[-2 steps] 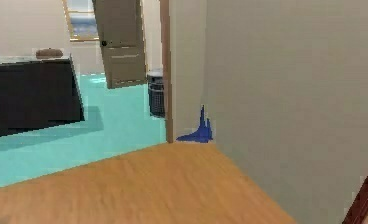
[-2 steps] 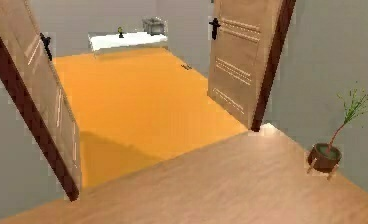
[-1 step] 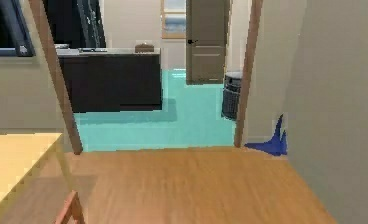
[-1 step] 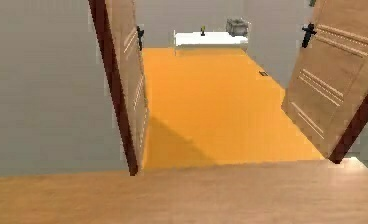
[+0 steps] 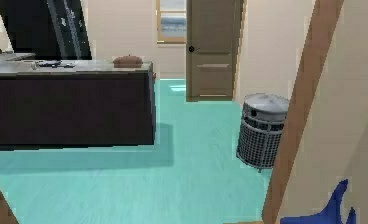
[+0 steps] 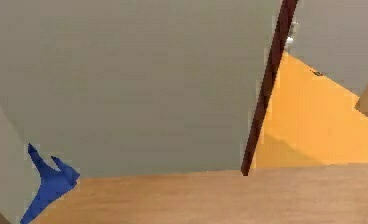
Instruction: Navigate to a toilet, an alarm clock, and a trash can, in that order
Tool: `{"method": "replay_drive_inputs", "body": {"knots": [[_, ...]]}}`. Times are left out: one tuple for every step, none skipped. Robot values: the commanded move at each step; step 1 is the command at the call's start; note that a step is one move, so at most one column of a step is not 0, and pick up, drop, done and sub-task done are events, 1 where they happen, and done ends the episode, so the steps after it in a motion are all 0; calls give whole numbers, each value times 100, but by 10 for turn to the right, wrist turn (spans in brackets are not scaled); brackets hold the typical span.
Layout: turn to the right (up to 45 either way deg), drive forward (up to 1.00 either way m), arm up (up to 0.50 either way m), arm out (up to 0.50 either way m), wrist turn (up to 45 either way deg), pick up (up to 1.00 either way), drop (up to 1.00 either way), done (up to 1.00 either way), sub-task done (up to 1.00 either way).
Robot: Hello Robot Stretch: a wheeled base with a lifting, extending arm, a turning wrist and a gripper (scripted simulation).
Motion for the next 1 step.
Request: {"method": "replay_drive_inputs", "body": {"knots": [[0, 100, 0, 0, 0, 0, 0, 0, 0]]}}
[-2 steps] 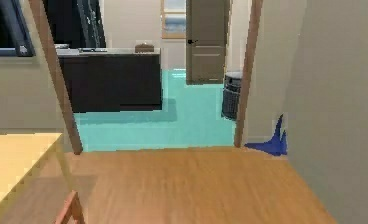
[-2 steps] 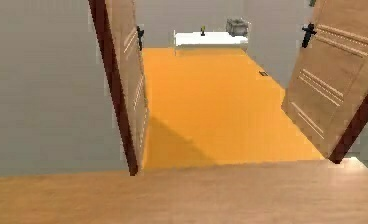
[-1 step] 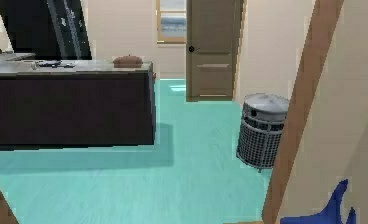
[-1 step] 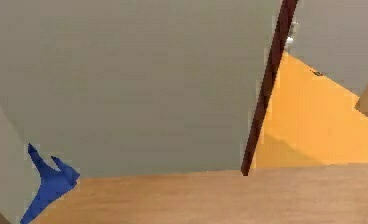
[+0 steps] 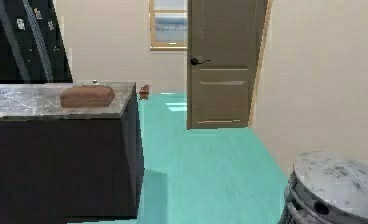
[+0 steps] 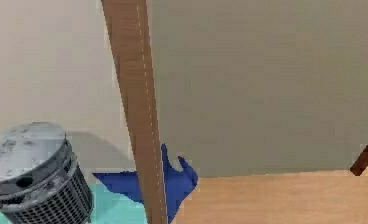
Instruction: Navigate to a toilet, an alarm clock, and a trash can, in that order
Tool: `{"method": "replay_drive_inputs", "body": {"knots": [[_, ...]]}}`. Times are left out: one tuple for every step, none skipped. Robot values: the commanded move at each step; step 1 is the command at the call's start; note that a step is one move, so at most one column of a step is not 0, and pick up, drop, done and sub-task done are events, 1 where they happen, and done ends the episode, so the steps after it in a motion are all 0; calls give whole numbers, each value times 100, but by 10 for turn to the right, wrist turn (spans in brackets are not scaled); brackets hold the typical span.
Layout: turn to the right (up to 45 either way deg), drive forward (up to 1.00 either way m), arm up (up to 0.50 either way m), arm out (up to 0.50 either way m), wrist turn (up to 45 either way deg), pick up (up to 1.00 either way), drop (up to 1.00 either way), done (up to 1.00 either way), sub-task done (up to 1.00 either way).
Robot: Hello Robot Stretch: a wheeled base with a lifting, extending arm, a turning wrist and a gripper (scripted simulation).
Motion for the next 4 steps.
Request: {"method": "replay_drive_inputs", "body": {"knots": [[0, 95, 0, 0, 0, 0, 0, 0, 0], [60, 0, 0, 0, 0, 0, 0, 0, 0], [0, 100, 0, 0, 0, 0, 0, 0, 0], [30, 0, 0, 0, 0, 0, 0, 0, 0]]}}
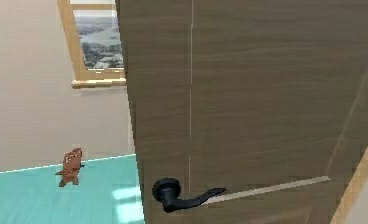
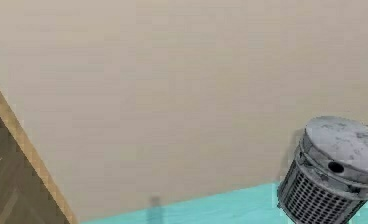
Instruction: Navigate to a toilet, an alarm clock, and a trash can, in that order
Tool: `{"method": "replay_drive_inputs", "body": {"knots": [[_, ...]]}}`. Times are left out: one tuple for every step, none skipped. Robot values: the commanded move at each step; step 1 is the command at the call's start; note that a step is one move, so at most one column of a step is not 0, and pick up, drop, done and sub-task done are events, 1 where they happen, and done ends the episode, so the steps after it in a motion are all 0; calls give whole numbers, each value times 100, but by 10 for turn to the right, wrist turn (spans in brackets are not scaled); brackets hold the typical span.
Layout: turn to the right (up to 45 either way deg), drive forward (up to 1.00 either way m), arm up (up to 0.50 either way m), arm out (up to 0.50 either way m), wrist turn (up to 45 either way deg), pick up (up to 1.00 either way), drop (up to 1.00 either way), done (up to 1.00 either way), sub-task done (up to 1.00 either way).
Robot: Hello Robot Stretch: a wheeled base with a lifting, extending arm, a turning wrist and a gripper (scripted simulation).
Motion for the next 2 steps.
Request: {"method": "replay_drive_inputs", "body": {"knots": [[0, 5, 0, 0, 0, 0, 0, 0, 0], [-450, 0, 0, 0, 0, 0, 0, 0, 0]]}}
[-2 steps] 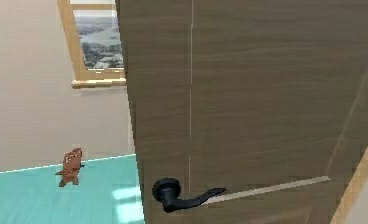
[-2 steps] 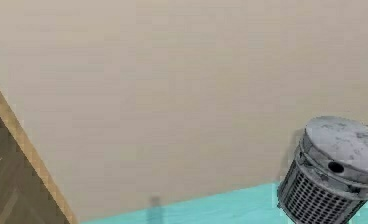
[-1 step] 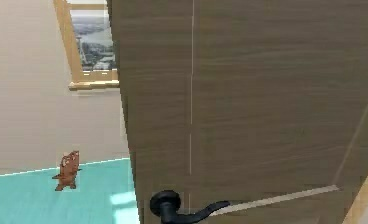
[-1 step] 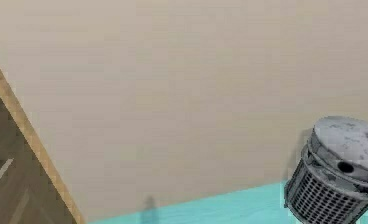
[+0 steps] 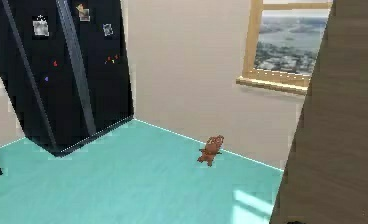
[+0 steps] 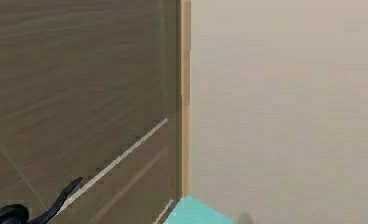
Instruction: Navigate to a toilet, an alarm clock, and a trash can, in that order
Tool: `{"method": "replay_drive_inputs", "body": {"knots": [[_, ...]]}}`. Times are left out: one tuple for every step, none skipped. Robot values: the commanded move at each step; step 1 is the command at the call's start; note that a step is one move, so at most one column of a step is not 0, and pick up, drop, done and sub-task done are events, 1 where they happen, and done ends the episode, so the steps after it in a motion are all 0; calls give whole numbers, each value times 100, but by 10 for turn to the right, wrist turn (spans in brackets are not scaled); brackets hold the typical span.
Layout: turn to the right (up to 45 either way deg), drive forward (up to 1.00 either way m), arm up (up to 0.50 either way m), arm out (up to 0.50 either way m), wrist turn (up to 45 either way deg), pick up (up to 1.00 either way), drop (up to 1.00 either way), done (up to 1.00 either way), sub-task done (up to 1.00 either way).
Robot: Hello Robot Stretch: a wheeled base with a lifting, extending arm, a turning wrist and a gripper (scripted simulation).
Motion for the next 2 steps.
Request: {"method": "replay_drive_inputs", "body": {"knots": [[-390, 0, 0, 0, 0, 0, 0, 0, 0], [0, 60, 0, 0, 0, 0, 0, 0, 0]]}}
